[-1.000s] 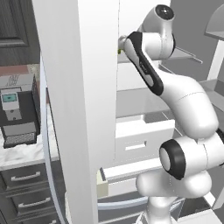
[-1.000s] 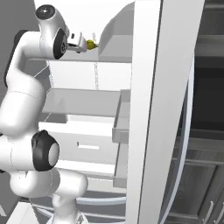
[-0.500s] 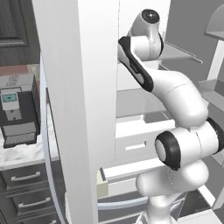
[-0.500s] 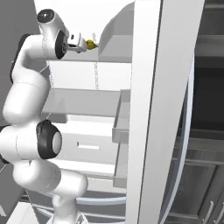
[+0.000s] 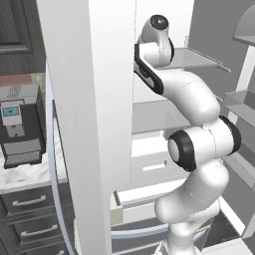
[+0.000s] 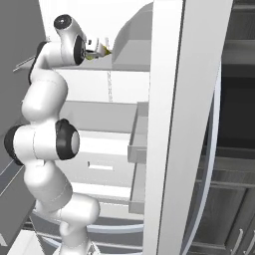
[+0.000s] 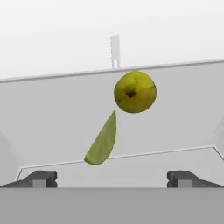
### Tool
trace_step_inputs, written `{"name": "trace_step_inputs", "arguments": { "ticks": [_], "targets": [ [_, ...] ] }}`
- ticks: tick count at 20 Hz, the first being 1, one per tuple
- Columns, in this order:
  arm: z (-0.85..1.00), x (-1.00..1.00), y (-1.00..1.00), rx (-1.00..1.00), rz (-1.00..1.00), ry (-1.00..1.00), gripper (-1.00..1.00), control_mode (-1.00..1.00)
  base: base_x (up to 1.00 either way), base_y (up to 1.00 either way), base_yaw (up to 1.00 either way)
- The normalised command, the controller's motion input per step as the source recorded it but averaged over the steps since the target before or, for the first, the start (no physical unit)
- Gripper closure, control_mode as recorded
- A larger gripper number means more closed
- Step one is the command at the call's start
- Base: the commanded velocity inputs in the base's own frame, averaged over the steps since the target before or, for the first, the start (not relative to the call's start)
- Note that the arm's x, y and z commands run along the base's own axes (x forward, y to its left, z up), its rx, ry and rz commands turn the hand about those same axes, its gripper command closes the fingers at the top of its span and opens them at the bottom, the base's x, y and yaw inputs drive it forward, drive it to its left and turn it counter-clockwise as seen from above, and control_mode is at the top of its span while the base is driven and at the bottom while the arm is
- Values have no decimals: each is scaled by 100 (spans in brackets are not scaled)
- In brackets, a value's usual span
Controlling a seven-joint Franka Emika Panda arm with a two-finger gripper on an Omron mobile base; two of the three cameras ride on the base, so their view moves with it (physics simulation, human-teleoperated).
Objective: Take the lemon wedge from the fridge and place it on the plate with fish on the dining counter.
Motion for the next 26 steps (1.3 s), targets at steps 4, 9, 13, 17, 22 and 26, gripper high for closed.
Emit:
{"name": "trace_step_inputs", "arguments": {
  "ticks": [4,9,13,17,22,26],
  "targets": [
    [0,54,4,1,-4,0,-100,-100,0,0,0],
    [-4,31,1,1,-2,1,-100,-100,0,0,0],
    [-9,23,0,0,-1,4,-100,-100,0,0,0],
    [-16,21,0,1,-1,5,-100,-100,0,0,0],
    [-6,21,3,3,-1,4,-100,-100,0,0,0],
    [-1,5,8,1,0,2,-100,-100,0,0,0]
  ]
}}
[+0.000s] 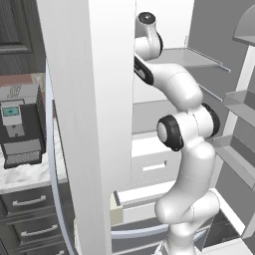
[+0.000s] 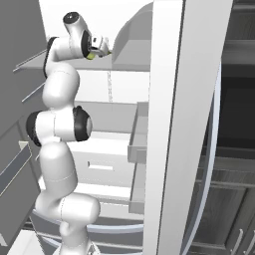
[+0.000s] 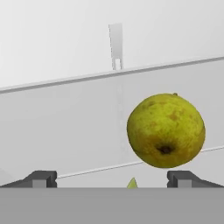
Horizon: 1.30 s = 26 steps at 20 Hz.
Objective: Take the lemon wedge from the fridge and place it on the plate with fish on the dining counter.
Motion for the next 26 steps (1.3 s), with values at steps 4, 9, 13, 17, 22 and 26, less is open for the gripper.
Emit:
{"name": "trace_step_inputs", "arguments": {
  "ticks": [4,9,13,17,22,26],
  "targets": [
    [0,-10,5,0,0,0,-100,-100,0,0,0],
    [0,-30,0,0,0,-1,-100,-100,0,0,0],
    [0,0,0,0,0,0,-100,-100,0,0,0],
    [-11,6,0,0,0,0,-100,-100,0,0,0],
    [-14,1,0,0,0,0,-100,-100,0,0,0],
    [-8,0,0,0,0,0,-100,-100,0,0,0]
  ]
}}
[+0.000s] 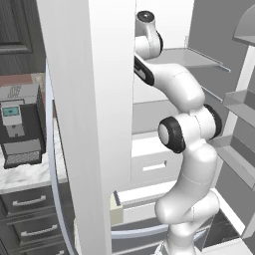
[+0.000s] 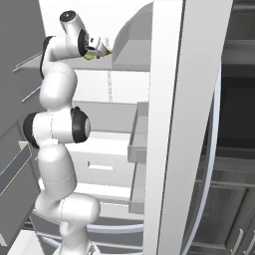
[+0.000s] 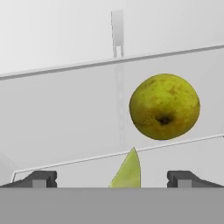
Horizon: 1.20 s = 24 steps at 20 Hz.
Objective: Take the lemon wedge from the fridge and place it on the plate with fish on the dining counter.
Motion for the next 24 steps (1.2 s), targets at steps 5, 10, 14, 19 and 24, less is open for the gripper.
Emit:
{"name": "trace_step_inputs", "arguments": {
  "ticks": [5,10,14,19,24],
  "targets": [
    [-10,0,0,0,0,0,100,-100,0,0,0],
    [-14,0,0,0,0,-7,100,-100,0,0,0],
    [-4,-1,0,0,0,-3,100,-100,0,0,0],
    [0,-71,-1,1,0,-3,100,-100,0,0,0],
    [0,-100,-7,4,0,-10,100,-100,0,0,0]
  ]
}}
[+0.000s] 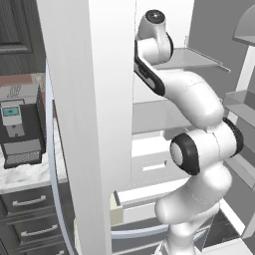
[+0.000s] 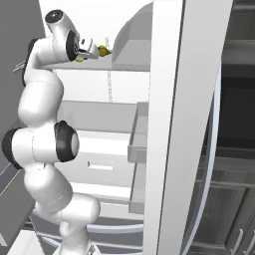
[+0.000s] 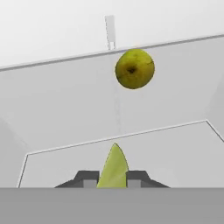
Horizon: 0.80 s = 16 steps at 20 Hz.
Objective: Take the lemon wedge from the fridge and place it on the plate with fish on the dining counter.
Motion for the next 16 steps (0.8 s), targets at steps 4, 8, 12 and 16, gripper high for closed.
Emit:
{"name": "trace_step_inputs", "arguments": {
  "ticks": [4,8,12,16],
  "targets": [
    [0,-100,-12,5,0,-11,100,-100,0,0,0],
    [0,-100,-27,6,0,-14,100,-100,0,0,0],
    [0,-100,-41,7,0,-10,100,-100,0,0,0],
    [-11,-100,-41,2,0,-2,100,-100,0,0,0]
  ]
}}
